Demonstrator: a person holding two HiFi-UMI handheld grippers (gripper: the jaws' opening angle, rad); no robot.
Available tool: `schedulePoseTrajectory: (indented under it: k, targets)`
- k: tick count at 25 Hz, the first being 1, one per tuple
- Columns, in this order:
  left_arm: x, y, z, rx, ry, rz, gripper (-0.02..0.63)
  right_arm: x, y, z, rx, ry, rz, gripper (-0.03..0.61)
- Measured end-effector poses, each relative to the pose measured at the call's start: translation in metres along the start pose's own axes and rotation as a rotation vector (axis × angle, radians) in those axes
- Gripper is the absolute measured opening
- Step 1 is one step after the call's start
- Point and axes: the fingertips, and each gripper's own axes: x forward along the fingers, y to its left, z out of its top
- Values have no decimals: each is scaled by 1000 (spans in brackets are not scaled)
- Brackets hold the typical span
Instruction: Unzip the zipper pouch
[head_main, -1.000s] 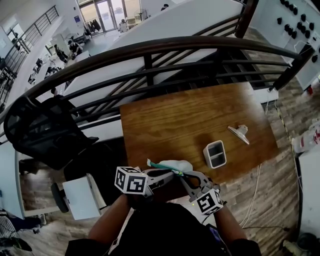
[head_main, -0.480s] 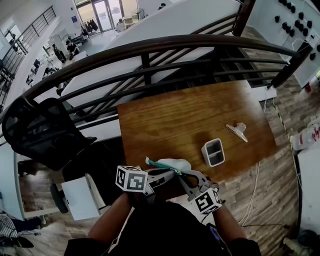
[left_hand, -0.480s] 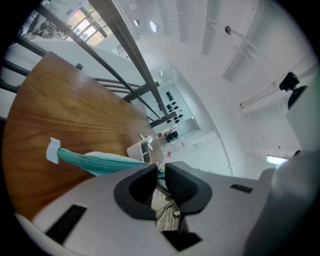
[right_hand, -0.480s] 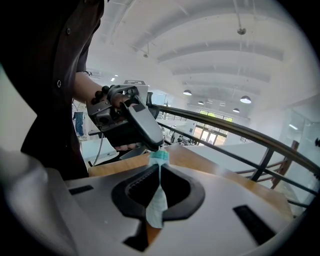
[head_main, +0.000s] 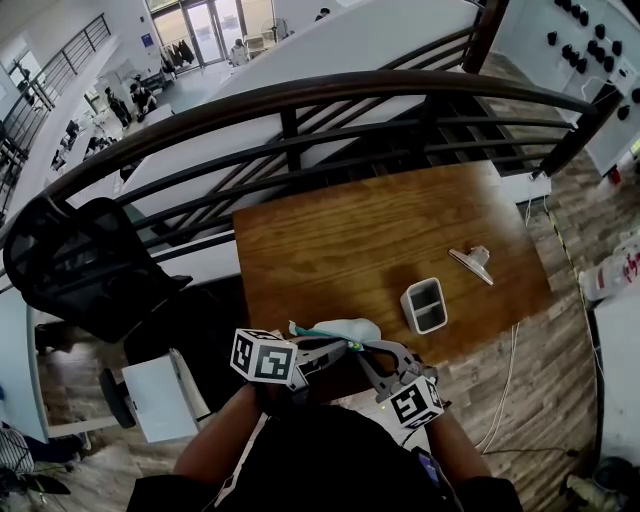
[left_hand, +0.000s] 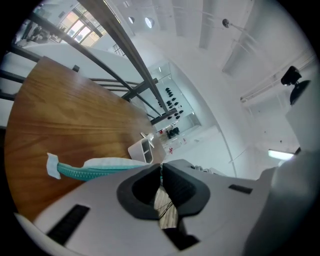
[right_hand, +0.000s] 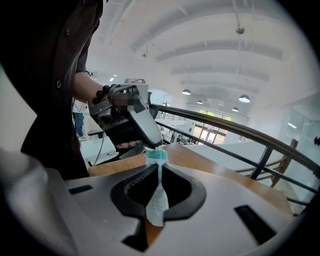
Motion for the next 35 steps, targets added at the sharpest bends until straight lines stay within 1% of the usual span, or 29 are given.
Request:
schedulePoseTrajectory:
  k: [4, 8, 13, 17, 23, 27, 32, 34, 35]
  targets:
    - [3, -2, 1, 8, -1, -2, 21, -4, -3, 2, 10, -6, -3, 49]
    - [7, -5, 3, 27, 6, -1, 21, -7, -5, 4, -11, 7, -5, 81]
    - [12, -5, 3, 79, 38, 17, 20, -11, -11, 6, -1, -3, -29, 117]
    - [17, -7, 3, 86, 50, 14, 20, -13, -13, 11, -20, -12, -26, 106]
    - [20, -8, 3, 102, 58, 20, 20, -17, -13, 9, -34, -3, -38, 60]
    - [20, -7, 2, 144, 64, 48, 20, -19, -11, 7, -11, -10, -47, 48]
    - [17, -8, 0, 240, 94, 99, 18, -20, -8, 10, 11, -17, -57, 43]
    - [17, -9, 0, 247, 95, 107, 18, -20, -8, 11, 18, -22, -62, 43]
    - [16, -9, 1, 234, 89, 103, 17, -20, -8, 11, 23, -25, -64, 42]
